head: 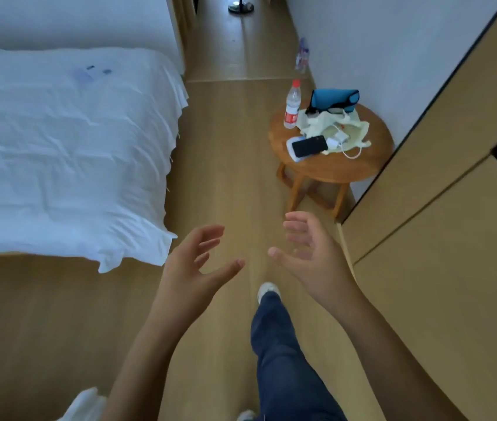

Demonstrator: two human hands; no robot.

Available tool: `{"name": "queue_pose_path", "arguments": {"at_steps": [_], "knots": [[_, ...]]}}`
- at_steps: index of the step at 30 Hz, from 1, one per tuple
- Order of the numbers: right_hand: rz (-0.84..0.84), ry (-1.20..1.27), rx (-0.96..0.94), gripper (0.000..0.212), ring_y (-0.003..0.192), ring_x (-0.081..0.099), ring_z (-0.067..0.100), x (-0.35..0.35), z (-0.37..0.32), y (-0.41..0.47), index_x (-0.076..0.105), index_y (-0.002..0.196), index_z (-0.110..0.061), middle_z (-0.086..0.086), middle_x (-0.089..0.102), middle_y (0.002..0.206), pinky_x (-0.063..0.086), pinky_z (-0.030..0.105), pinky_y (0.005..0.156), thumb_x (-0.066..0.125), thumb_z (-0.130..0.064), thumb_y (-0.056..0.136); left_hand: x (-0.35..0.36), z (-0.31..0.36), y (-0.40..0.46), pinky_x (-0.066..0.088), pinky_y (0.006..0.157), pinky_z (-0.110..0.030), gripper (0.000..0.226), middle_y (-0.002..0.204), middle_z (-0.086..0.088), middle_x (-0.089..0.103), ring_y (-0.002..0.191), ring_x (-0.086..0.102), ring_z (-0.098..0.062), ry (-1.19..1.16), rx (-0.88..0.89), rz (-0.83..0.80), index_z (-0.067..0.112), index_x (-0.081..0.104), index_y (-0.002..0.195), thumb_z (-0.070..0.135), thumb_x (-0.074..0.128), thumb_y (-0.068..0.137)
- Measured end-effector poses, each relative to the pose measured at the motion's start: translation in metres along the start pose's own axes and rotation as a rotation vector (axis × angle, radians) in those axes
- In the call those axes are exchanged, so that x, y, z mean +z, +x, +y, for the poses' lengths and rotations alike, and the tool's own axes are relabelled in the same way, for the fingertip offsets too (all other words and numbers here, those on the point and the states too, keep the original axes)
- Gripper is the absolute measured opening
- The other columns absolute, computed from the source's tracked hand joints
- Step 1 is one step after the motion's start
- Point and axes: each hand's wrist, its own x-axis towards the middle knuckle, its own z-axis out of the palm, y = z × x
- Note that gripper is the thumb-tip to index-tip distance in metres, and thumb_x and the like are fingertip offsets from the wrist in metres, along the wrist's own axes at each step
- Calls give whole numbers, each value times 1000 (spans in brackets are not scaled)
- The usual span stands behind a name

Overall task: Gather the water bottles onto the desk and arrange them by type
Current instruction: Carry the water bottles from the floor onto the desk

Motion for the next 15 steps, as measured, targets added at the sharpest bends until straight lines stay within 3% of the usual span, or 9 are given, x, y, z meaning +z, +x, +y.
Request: {"name": "queue_pose_path", "arguments": {"at_steps": [6, 10, 15], "knots": [[24, 23, -1, 51, 117, 55, 3, -25, -11, 193, 49, 119, -39, -14, 57, 125, 47, 31, 101, 79, -22, 81, 21, 22, 202, 45, 92, -9, 50, 118, 24, 62, 112, 57, 10, 68, 49, 4, 34, 59, 118, 34, 83, 74], [-13, 2, -10, 53, 115, 54, -1, -39, -32, 310, 48, 118, -43, -15, 56, 126, 45, 22, 96, 80, -24, 80, 24, 41, 317, 44, 96, -14, 51, 118, 24, 62, 114, 57, 8, 55, 41, 8, 33, 60, 119, 35, 83, 74], [-37, 19, 25, 52, 117, 53, 0, -43, -49, 431, 49, 118, -42, -19, 56, 122, 45, 25, 99, 80, -22, 80, 20, 48, 437, 45, 96, -15, 49, 118, 22, 63, 114, 58, 7, 54, 18, 17, 37, 59, 115, 34, 83, 73]]}}
